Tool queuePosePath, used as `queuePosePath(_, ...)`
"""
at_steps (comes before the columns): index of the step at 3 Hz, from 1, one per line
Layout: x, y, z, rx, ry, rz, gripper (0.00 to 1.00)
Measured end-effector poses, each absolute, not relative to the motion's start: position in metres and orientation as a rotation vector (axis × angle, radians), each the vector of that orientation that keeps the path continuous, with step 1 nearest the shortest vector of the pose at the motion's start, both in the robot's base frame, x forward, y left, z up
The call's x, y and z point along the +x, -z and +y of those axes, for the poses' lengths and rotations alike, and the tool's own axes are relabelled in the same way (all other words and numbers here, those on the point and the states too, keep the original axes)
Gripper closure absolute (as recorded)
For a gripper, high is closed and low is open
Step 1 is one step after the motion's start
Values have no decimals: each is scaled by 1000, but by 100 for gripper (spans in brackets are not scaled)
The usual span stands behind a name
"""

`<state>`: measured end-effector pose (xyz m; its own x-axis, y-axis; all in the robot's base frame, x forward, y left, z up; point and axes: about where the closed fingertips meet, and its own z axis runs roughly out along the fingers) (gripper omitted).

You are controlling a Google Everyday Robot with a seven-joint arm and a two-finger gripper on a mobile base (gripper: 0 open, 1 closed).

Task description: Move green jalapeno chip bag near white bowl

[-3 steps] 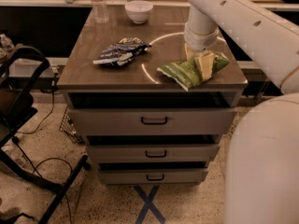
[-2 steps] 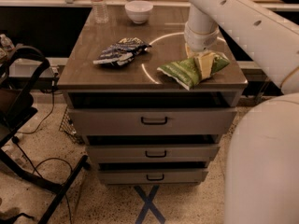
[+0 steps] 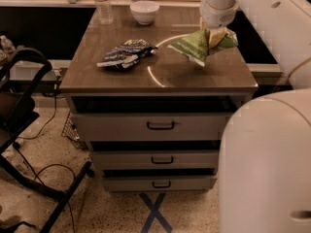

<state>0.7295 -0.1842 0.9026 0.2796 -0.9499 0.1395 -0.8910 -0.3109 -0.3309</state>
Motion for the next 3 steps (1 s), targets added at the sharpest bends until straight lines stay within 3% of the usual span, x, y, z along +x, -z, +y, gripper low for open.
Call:
queuePosePath(1, 765, -946, -200, -2148, 538, 1759, 100)
queuePosePath(3, 804, -1011, -229, -1610, 444, 1673, 100)
